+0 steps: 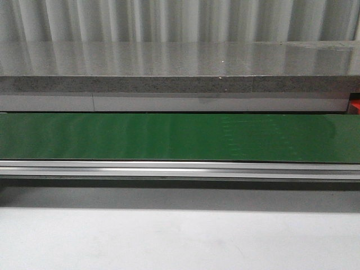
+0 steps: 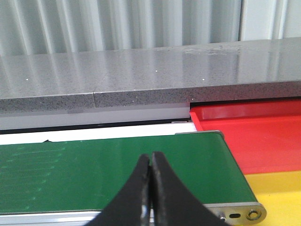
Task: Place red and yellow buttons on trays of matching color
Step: 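Move the left gripper over the cluster of red and yellow buttons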
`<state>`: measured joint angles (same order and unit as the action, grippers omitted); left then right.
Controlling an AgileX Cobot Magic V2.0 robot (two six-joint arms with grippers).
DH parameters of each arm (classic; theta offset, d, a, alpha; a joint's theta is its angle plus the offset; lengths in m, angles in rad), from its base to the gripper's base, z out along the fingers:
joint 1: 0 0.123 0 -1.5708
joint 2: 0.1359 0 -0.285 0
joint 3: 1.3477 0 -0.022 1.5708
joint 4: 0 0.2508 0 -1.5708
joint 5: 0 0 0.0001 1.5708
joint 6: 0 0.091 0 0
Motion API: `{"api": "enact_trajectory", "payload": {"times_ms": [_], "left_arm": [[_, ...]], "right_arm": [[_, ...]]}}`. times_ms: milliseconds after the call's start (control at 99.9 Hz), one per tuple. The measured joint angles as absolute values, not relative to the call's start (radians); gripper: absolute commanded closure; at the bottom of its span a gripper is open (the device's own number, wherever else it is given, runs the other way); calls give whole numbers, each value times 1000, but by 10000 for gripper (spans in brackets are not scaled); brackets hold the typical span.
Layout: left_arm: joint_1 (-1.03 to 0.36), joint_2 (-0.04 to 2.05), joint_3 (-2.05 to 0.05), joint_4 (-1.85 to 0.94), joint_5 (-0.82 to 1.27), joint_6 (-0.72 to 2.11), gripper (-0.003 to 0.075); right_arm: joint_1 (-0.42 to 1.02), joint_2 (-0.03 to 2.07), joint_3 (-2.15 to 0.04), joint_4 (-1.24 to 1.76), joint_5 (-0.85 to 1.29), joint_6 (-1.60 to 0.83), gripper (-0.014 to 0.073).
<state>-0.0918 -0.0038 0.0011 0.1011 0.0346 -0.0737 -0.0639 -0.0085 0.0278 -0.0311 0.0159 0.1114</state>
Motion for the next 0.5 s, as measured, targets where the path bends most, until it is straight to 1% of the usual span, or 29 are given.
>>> {"api": "enact_trajectory", "payload": {"times_ms": [290,500], "left_arm": [[-92,-4,1,101,31,-74,741],[-92,-4,-1,111,-87,-74,741]], "right_arm": [[-64,-8,28,-31,16,111,662],[-64,-8,28,-31,16,111,662]]}}
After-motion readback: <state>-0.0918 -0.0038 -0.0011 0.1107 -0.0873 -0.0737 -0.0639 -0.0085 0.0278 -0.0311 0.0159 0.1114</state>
